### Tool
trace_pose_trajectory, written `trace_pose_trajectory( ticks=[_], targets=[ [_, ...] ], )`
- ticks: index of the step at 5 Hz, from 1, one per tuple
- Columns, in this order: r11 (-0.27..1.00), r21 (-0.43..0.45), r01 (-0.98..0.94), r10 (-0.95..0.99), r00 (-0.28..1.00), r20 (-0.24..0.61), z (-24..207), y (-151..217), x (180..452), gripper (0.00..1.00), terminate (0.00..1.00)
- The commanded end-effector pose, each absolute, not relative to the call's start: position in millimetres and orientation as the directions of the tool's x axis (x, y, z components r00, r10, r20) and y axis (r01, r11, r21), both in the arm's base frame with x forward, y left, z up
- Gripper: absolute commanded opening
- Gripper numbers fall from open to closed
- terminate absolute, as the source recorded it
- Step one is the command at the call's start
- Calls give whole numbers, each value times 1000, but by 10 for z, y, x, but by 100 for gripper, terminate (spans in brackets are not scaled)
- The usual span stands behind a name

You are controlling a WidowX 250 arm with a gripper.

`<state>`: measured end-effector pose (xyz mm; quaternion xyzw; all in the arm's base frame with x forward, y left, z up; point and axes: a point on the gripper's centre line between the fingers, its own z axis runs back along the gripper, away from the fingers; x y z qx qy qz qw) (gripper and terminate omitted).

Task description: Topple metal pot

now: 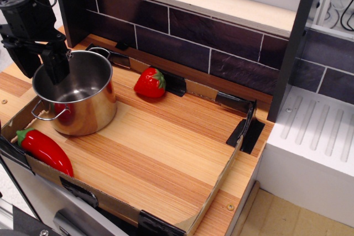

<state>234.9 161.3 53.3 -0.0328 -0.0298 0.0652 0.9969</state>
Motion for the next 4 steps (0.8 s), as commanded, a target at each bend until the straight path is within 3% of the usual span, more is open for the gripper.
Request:
trace_pose_trajectory(
  ticks=[1, 3, 4],
  targets=[
    [989, -32, -146, 148, 984, 99, 718, 1623, 2435, 0, 0],
    [982, 153, -114, 87, 981, 172, 869, 1321, 2464, 0, 0],
    [984, 163, -73, 41, 981, 188, 1029, 1033, 2436, 0, 0]
  ],
)
